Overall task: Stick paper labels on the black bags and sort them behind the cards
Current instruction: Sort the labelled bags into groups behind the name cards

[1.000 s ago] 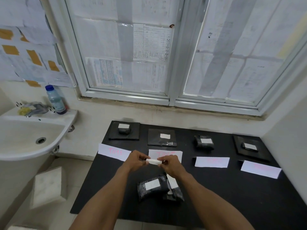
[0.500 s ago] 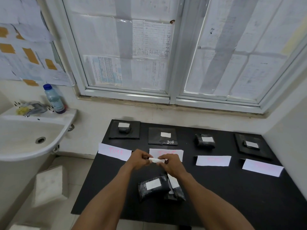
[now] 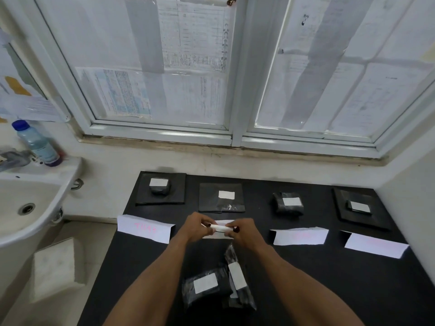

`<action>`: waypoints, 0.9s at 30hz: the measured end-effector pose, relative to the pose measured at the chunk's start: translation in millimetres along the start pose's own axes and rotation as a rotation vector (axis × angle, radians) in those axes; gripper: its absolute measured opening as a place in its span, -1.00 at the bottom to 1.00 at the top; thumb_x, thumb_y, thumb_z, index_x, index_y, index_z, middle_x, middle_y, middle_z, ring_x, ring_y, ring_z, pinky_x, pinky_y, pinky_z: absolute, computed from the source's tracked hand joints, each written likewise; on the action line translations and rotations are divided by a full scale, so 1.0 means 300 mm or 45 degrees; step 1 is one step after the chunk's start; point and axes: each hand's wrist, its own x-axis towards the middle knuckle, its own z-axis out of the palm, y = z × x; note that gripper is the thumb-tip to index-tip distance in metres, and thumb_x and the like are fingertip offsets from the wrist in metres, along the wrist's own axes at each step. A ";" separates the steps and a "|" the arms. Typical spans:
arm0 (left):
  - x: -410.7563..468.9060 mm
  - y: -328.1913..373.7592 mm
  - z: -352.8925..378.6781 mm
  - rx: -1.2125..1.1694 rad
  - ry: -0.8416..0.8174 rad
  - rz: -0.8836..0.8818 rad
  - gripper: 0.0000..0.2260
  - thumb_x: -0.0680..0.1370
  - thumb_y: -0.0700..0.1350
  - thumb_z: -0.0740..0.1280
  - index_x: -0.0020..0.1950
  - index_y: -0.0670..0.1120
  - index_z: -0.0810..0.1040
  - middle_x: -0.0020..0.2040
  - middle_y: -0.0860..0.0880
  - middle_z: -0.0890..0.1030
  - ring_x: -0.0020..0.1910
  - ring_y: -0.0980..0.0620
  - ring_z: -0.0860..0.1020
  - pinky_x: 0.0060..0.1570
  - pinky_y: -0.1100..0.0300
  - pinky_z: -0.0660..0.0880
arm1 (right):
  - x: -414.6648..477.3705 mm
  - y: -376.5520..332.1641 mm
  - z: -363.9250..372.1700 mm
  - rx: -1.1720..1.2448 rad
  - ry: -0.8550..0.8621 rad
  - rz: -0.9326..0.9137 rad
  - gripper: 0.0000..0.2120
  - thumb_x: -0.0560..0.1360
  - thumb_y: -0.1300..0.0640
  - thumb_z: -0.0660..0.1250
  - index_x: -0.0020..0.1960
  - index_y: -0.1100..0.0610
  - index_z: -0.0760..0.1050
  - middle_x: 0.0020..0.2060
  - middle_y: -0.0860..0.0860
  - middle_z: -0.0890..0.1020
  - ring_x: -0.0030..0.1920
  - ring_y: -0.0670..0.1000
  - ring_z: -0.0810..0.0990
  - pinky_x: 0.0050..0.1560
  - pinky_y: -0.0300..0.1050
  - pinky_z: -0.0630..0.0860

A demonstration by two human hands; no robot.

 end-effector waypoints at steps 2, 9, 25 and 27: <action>0.063 -0.002 -0.011 -0.022 -0.028 -0.016 -0.78 0.39 -0.13 0.51 0.03 -0.05 0.70 -0.10 -0.02 0.68 -0.18 0.10 0.60 -0.27 0.39 0.46 | 0.070 0.017 -0.010 0.002 -0.040 -0.003 -0.74 0.39 0.14 0.50 0.06 0.18 0.66 -0.10 0.11 0.70 -0.23 -0.05 0.60 -0.11 -0.17 0.56; 0.218 -0.026 -0.091 -0.130 -0.011 -0.060 -0.81 0.42 -0.21 0.50 0.02 -0.11 0.69 -0.09 -0.05 0.70 -0.10 0.06 0.66 -0.02 0.18 0.61 | 0.257 0.030 -0.020 0.093 -0.137 -0.035 -0.62 0.35 0.02 0.53 0.15 0.04 0.61 -0.05 -0.05 0.67 -0.15 -0.16 0.59 -0.11 -0.40 0.47; 0.380 -0.314 -0.578 -0.102 0.611 -0.250 -0.80 0.44 -0.26 0.45 0.05 -0.16 0.64 -0.02 -0.05 0.68 -0.04 0.06 0.62 -0.01 0.31 0.47 | 0.802 -0.396 0.282 0.109 0.034 -0.201 -0.72 0.40 0.28 0.39 0.11 0.22 0.59 0.02 0.13 0.64 0.01 0.09 0.59 0.11 -0.12 0.49; 0.410 -0.369 -0.629 -0.057 0.630 -0.241 -0.81 0.45 -0.27 0.43 0.06 -0.15 0.64 0.00 -0.06 0.67 -0.04 0.05 0.60 -0.01 0.30 0.45 | 0.856 -0.436 0.357 0.116 0.111 -0.181 -0.73 0.39 0.31 0.38 0.09 0.24 0.60 0.01 0.15 0.63 0.00 0.13 0.59 0.11 -0.08 0.50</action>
